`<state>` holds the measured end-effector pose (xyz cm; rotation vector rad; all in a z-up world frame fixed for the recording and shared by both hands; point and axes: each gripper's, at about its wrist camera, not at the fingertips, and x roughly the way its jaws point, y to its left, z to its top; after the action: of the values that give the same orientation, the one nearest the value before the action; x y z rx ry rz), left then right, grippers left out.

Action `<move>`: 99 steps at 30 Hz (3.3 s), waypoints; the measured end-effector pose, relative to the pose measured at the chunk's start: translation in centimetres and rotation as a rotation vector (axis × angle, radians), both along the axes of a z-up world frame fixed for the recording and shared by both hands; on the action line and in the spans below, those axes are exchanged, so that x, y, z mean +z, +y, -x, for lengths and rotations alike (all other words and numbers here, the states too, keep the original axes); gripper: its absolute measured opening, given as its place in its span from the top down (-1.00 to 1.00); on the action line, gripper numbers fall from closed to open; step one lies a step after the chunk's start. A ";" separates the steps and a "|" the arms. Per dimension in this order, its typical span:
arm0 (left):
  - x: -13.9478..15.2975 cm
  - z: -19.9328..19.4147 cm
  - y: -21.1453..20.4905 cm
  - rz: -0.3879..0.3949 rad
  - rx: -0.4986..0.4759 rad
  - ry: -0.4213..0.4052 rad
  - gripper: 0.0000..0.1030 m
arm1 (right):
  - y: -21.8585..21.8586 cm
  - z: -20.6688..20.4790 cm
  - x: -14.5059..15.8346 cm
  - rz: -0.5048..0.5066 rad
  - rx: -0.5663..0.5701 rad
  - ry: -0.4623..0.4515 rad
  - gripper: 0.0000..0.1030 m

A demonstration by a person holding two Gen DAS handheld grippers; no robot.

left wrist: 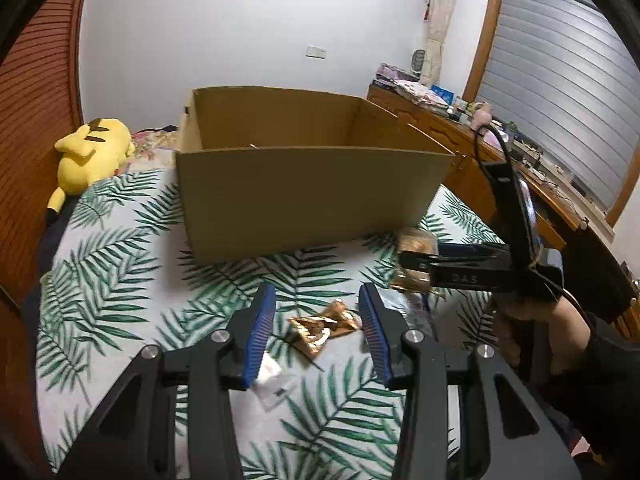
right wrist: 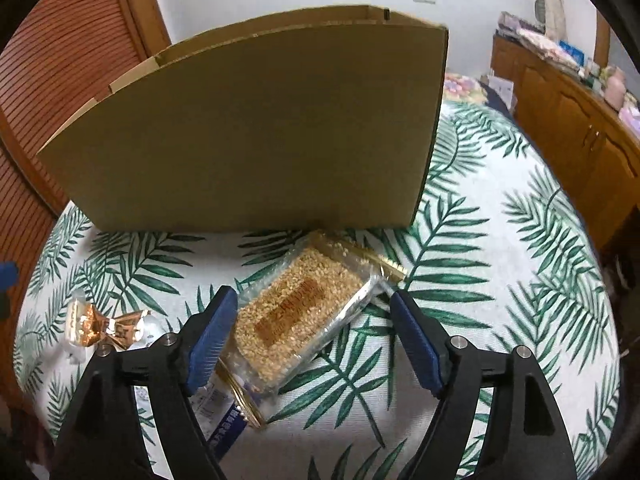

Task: Organize snacks
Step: 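Grasp the clear granola-bar pack with the right tool, then grasp the white blue-printed sachet with the left tool while the right tool holds the granola bar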

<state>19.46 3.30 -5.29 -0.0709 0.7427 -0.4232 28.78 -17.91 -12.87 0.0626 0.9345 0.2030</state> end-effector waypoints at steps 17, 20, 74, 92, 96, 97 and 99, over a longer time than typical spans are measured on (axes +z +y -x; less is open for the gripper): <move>-2.9 -0.6 -7.9 -0.054 -0.117 0.056 0.15 | -2.4 0.9 0.2 -0.149 0.023 0.016 0.48; -3.3 -1.0 -9.2 -0.077 -0.130 0.065 0.12 | -3.6 2.0 0.7 -0.155 0.025 -0.007 0.54; -6.5 -0.2 -13.1 -0.221 -0.031 0.122 -0.08 | -5.9 4.6 -0.8 -0.172 0.056 -0.060 0.45; -1.7 2.1 -11.4 -0.149 -0.032 0.014 -0.09 | -5.9 5.1 -0.7 -0.198 0.089 -0.064 0.57; -0.9 2.2 -10.8 -0.124 -0.025 -0.005 -0.09 | -6.0 5.4 -0.3 -0.222 0.109 -0.076 0.63; -0.6 2.4 -10.6 -0.122 -0.024 -0.009 -0.09 | -6.0 5.6 -0.1 -0.218 0.107 -0.081 0.64; -0.1 2.6 -10.2 -0.114 -0.022 -0.019 -0.09 | -6.2 6.0 0.2 -0.219 0.105 -0.090 0.65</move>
<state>16.90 -6.89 -5.43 0.0480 0.7477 -0.4017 22.79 -24.14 -12.71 0.2054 0.8240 0.4023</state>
